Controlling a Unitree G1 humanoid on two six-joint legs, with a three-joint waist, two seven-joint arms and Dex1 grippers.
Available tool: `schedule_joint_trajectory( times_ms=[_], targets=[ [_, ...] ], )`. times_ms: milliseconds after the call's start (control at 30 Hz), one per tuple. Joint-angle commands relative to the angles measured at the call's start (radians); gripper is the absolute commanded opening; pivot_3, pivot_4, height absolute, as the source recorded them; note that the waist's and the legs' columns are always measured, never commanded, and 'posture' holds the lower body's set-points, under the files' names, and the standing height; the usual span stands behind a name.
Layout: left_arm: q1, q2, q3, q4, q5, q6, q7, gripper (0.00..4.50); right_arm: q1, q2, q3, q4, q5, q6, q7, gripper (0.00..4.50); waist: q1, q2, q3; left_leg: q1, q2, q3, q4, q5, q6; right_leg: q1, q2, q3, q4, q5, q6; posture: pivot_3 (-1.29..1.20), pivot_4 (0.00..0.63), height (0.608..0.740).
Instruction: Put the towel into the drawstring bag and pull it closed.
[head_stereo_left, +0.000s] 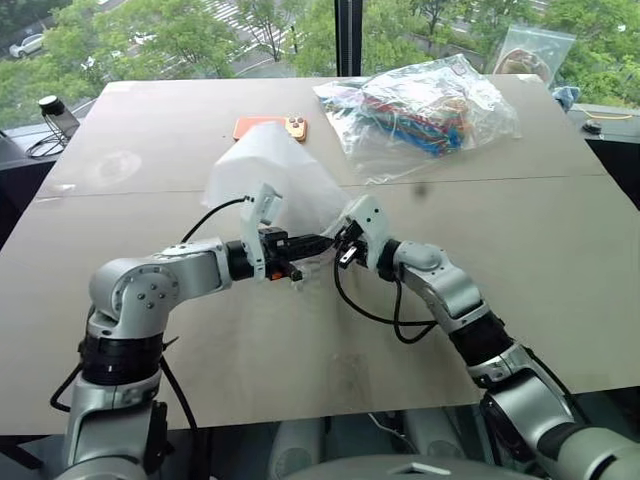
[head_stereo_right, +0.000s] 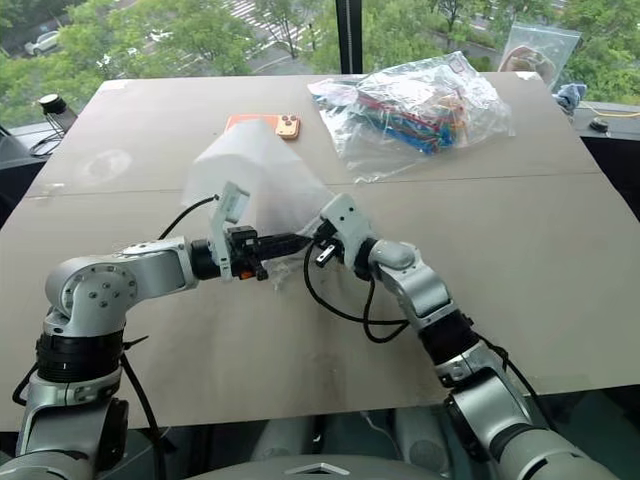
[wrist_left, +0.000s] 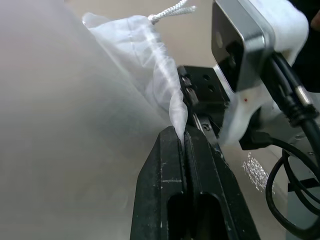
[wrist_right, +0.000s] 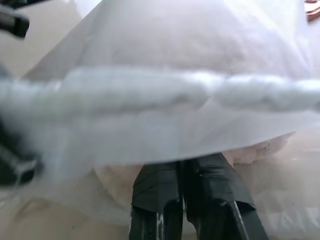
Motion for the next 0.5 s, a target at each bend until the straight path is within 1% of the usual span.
schedule_joint_trajectory(
  times_ms=[33, 133, 200, 233, 300, 333, 367, 433, 500],
  targets=[
    [0.015, 0.011, 0.032, -0.033, 0.011, -0.015, -0.011, 0.00, 0.032, -0.009, -0.041, -0.094, 0.031, -0.028, 0.042, 0.03, 0.000, 0.000, 0.000, 0.000, 0.000, 0.000, 0.000, 0.000, 0.000, 0.000, 0.000, 0.000, 0.000, 0.000, 0.000, 0.00, 0.150, 0.734],
    [0.001, 0.010, 0.044, -0.016, 0.025, -0.031, -0.016, 0.00, 0.101, -0.108, -0.011, -0.207, 0.016, 0.016, 0.122, 0.03, 0.007, 0.000, 0.000, 0.000, 0.000, -0.001, 0.000, 0.000, 0.000, 0.001, 0.000, -0.001, 0.000, 0.000, 0.000, 0.00, 0.150, 0.734],
    [-0.015, 0.014, 0.050, 0.002, 0.038, -0.043, -0.029, 0.00, 0.148, -0.177, -0.024, -0.305, 0.051, 0.071, 0.172, 0.78, 0.007, 0.000, 0.000, 0.000, -0.001, 0.000, 0.001, 0.000, 0.000, 0.001, -0.001, -0.001, -0.001, 0.000, 0.000, 0.00, 0.150, 0.734],
    [-0.020, 0.017, 0.050, 0.009, 0.046, -0.048, -0.038, 0.00, 0.166, -0.209, -0.033, -0.349, 0.051, 0.092, 0.178, 1.01, 0.007, 0.000, 0.000, 0.000, -0.001, 0.000, 0.001, 0.000, 0.000, 0.001, -0.001, -0.001, -0.001, 0.000, 0.000, 0.00, 0.150, 0.734],
    [-0.026, 0.022, 0.049, 0.015, 0.058, -0.054, -0.053, 0.00, 0.188, -0.255, -0.052, -0.419, 0.062, 0.141, 0.179, 1.98, 0.005, 0.000, 0.000, 0.000, -0.001, -0.001, 0.001, 0.000, 0.000, 0.001, -0.001, -0.001, 0.000, 0.000, 0.000, 0.00, 0.150, 0.734],
    [-0.029, 0.023, 0.047, 0.016, 0.062, -0.056, -0.063, 0.00, 0.198, -0.280, -0.063, -0.452, 0.076, 0.174, 0.183, 2.31, 0.001, 0.000, 0.000, 0.000, -0.001, -0.001, 0.001, 0.000, 0.000, 0.001, -0.001, -0.001, 0.000, 0.000, 0.000, 0.00, 0.150, 0.734],
    [-0.032, 0.023, 0.047, 0.016, 0.065, -0.056, -0.068, 0.00, 0.202, -0.293, -0.078, -0.471, 0.084, 0.196, 0.175, 2.76, -0.001, 0.000, 0.000, 0.001, -0.001, -0.001, 0.000, 0.000, 0.000, 0.001, 0.000, -0.001, 0.001, 0.000, 0.000, 0.00, 0.150, 0.734],
    [-0.037, 0.022, 0.045, 0.018, 0.071, -0.057, -0.078, 0.00, 0.193, -0.292, -0.108, -0.474, 0.088, 0.226, 0.142, 2.76, -0.003, 0.000, 0.000, 0.001, 0.000, -0.001, 0.000, 0.000, 0.000, 0.001, 0.001, -0.001, 0.001, 0.000, 0.000, 0.00, 0.150, 0.734],
    [-0.039, 0.021, 0.044, 0.015, 0.077, -0.057, -0.087, 0.00, 0.161, -0.273, -0.131, -0.428, 0.061, 0.227, 0.088, 2.76, -0.003, 0.000, 0.000, 0.001, 0.000, -0.001, 0.000, 0.000, 0.000, 0.001, 0.001, -0.001, 0.001, 0.000, 0.000, 0.00, 0.150, 0.734]
  ],
)
